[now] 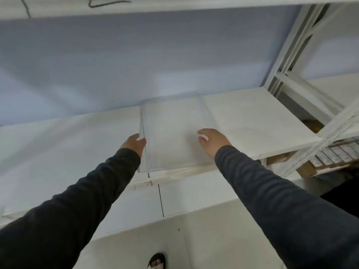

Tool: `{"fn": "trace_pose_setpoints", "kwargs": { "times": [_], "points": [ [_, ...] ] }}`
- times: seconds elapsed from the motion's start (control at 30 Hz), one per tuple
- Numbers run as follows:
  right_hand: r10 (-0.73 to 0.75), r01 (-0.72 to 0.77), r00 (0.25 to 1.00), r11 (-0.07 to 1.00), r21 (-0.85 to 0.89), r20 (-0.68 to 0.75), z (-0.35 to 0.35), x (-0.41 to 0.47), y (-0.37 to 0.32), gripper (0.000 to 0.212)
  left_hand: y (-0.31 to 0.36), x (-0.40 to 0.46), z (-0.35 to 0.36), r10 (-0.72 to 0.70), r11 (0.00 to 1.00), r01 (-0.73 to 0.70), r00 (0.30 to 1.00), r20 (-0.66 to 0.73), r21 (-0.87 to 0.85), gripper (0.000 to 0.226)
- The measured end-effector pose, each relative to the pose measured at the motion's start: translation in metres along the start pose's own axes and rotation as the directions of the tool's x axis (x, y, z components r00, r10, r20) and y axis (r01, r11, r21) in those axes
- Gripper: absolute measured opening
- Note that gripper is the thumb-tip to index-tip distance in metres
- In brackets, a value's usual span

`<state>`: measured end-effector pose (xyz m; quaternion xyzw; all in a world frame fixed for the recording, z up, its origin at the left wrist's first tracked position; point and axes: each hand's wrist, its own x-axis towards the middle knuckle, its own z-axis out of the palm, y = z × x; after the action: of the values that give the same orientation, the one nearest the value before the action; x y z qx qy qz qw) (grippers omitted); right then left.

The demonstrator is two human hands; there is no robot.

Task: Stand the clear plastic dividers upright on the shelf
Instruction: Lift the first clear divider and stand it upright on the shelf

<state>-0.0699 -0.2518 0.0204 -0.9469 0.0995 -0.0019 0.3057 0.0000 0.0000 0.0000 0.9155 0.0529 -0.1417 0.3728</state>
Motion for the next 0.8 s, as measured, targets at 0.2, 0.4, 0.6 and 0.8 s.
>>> {"fn": "trace_pose_setpoints", "kwargs": {
  "times": [0.2, 0.4, 0.6, 0.8],
  "points": [
    [0.245, -0.245, 0.969, 0.969, 0.028, -0.002, -0.012, 0.02, 0.038, 0.034, 0.001, 0.021, 0.007, -0.159, 0.983, 0.158, 0.987, 0.011, 0.094, 0.04],
    [0.378, -0.378, 0.925, 0.926, -0.016, 0.034, -0.013, 0.038, 0.052, 0.041, 0.006, 0.038, 0.016, -0.184, 0.958, 0.169, 0.982, 0.045, 0.232, 0.031],
    [0.446, -0.448, 0.893, 0.894, 0.021, 0.067, -0.008, 0.044, 0.053, 0.045, 0.0, 0.054, 0.019, -0.302, 0.95, 0.307, 0.95, 0.086, -0.051, 0.027],
    [0.498, -0.499, 0.866, 0.852, 0.155, 0.05, -0.012, 0.048, 0.051, 0.046, 0.005, 0.05, 0.019, -0.402, 0.858, 0.421, 0.907, 0.124, -0.293, 0.017]
  ]
}}
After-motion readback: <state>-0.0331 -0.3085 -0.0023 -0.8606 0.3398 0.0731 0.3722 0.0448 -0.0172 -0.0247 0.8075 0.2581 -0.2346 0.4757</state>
